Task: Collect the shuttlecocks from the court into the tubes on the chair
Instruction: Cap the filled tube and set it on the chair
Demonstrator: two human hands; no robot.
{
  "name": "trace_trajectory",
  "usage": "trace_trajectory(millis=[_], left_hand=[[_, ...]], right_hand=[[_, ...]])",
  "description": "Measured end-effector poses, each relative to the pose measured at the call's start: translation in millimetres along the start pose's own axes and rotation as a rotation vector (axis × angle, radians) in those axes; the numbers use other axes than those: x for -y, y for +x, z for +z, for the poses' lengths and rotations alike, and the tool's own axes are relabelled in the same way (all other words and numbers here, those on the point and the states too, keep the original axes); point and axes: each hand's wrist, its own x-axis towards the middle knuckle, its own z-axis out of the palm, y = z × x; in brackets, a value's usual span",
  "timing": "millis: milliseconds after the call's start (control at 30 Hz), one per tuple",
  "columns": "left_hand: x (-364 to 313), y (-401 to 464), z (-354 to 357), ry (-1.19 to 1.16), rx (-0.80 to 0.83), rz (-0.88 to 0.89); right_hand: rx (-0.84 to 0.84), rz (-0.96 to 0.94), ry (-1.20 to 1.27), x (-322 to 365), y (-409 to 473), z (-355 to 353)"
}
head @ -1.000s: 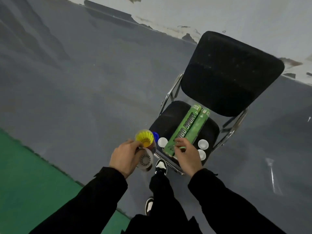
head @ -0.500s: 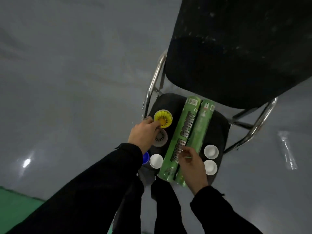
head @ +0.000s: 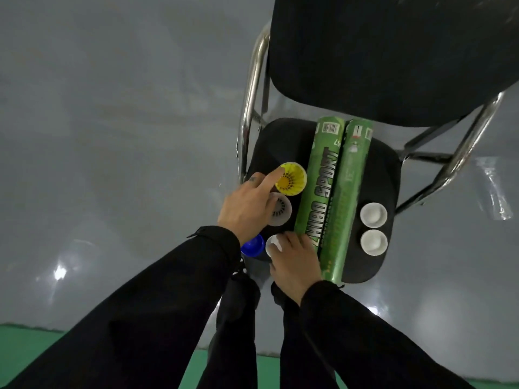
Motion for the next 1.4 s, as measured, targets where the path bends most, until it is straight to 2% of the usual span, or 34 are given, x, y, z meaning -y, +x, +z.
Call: trace_trajectory(millis=[133,267,400,533,633,700,800,900,1133,1400], left_hand=[[10,-7,8,-0.178,-0.016,-0.047],[16,-15,11,-0.369,-0.037,-0.100],[22,-24,11,-0.422,0.027,-0.073],[25,-30,11,-0.503,0.115,-0.092],[28,-28,15,-0.489,0.143,-0.075],[29,-27,19,-0.436,0.133,-0.060],[29,-29,27,-0.424,0.093,-0.062],[30,-30,33,-0.426,0.052,-0.074],[29,-29,38,-0.434,0.017,-0.072],[26,-25,41,-0.472,0.011,-0.093]], right_hand=[[0.108,-0.020,-0.153,3,20,6],[0.092,-0.019,-0.176,6,27,15],[0.014,-0.027,-0.127,1,27,23],[-0.127,0.067,0.115,2,7,-10],[-0.322,0.209,0.440,-5,-23,-59],[-0.474,0.230,0.534,-11,-26,-86],[-0.572,0.163,0.379,-16,-4,-94],[-0.529,0.068,0.206,-17,17,-84],[-0.368,0.023,0.104,-15,24,-78],[-0.411,0.057,0.048,-11,26,-80]])
